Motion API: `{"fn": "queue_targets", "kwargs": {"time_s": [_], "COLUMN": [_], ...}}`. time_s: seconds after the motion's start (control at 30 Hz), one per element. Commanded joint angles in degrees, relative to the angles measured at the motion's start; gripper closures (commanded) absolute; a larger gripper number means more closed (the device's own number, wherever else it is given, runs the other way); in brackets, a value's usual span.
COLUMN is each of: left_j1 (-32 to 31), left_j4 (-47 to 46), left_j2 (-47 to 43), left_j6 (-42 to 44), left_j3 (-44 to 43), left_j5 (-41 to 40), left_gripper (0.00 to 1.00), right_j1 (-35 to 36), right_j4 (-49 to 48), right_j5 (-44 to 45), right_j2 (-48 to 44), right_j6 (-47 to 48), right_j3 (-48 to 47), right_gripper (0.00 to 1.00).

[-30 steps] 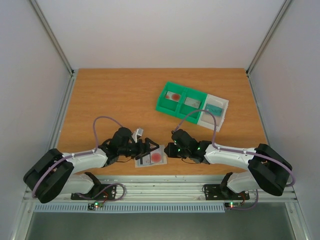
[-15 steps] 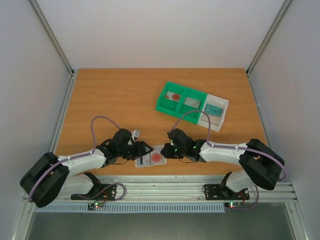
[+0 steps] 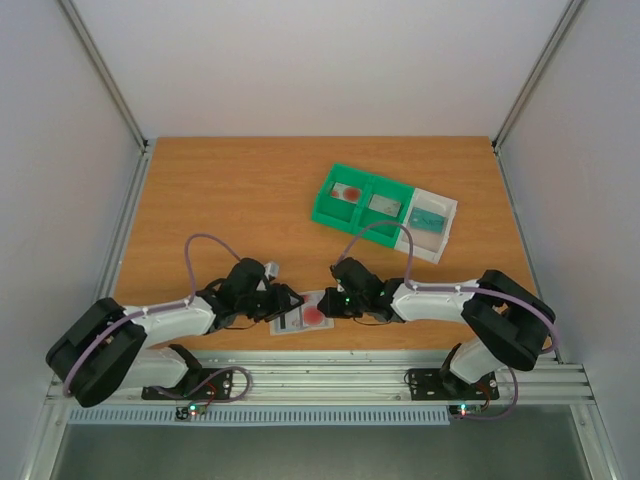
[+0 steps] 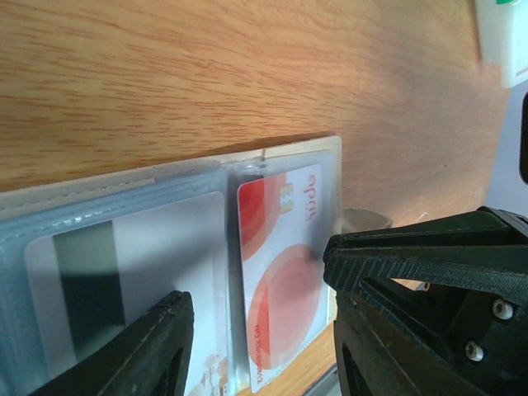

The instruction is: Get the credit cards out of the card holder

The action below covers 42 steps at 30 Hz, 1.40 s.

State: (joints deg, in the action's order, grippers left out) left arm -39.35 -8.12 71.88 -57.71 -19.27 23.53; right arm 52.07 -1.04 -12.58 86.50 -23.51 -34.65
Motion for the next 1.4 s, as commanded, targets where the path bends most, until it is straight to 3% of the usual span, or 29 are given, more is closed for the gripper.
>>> {"fn": "queue_targets", "kwargs": {"time_s": [0.0, 0.57, 1.07, 1.37], "left_j1": [-0.14, -0.20, -0.15, -0.19], "left_j4": [-3.76, -11.19, -3.97, -6.65], "left_j2": [2.63, 9.27, 3.87, 4.51], "left_j6": [-0.39, -3.44, -2.54, -3.64], "left_j3": [0.18, 0.88, 1.07, 2.96], "left_j5": [-0.33, 0.82, -1.62, -1.14], "left_gripper": [0.53, 0.61, 0.53, 0.52], "right_j1": [0.04, 0.57, 0.57, 0.61], "right_j4": [-1.52, -4.41, 1.83, 1.21], "right_j5": [0.25, 1.21, 1.00, 0.96], "right_j2": [1.44, 2.90, 0.25, 0.96], "right_j6": [0.04, -3.08, -1.60, -2.85], "right_j3": [-0.26, 4.73, 1.53, 2.91], "right_gripper": [0.87, 0.88, 0.87, 0.88]}}
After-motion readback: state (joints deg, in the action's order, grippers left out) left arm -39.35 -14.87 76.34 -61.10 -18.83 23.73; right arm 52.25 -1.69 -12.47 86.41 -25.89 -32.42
